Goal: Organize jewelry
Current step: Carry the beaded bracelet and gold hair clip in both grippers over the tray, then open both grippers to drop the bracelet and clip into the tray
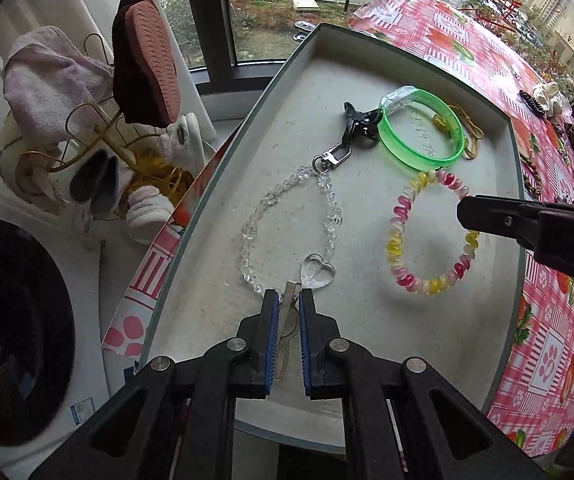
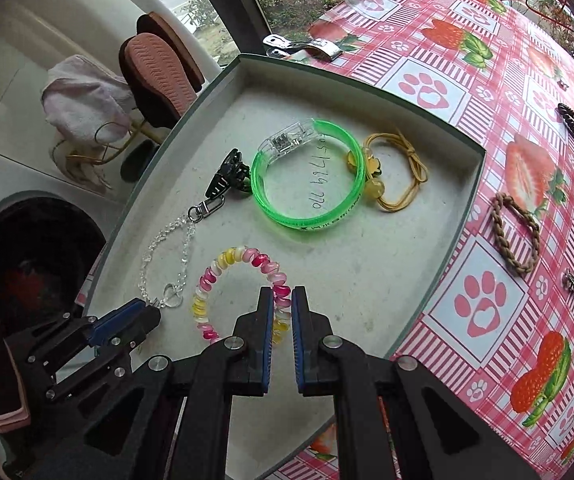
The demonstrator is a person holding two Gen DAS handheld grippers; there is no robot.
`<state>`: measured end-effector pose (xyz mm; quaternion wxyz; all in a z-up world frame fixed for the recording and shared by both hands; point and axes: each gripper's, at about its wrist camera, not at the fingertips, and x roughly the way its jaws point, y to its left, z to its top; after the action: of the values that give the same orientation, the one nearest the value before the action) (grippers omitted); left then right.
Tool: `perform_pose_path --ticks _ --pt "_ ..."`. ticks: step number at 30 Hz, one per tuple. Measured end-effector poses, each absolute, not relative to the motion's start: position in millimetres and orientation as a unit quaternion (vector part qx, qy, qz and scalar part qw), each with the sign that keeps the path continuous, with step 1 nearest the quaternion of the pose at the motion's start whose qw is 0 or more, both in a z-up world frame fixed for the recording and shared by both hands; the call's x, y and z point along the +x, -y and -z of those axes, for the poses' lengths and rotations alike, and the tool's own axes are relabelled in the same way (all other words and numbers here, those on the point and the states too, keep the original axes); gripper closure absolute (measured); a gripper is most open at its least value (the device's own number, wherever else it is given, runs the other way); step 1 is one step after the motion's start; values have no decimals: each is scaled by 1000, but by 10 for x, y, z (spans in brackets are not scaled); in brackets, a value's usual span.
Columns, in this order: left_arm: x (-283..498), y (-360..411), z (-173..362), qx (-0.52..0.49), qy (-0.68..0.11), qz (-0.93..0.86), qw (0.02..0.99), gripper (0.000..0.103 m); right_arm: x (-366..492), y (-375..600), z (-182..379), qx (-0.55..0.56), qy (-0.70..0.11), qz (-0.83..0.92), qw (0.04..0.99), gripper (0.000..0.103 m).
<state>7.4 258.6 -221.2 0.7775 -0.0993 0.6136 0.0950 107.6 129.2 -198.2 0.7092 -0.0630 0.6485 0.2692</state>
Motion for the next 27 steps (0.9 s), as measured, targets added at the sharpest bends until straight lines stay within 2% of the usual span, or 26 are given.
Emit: perform_pose_path --ticks 22,24,25,27 --pt "97 -2442 2189 -46 -619 -113 776 87 1249 -1383 2274 -47 -666 -243 703 92" --pt "101 -2426 2175 -45 -620 -111 775 87 1254 -1341 2260 -39 -669 -247 700 88" --pt "105 -2419 2169 -44 -621 -110 775 87 1263 -1330 2258 -34 -670 -248 699 82" --pt "117 -2411 2160 -39 -622 -110 775 87 1264 -1278 2226 -25 -668 -252 700 63"
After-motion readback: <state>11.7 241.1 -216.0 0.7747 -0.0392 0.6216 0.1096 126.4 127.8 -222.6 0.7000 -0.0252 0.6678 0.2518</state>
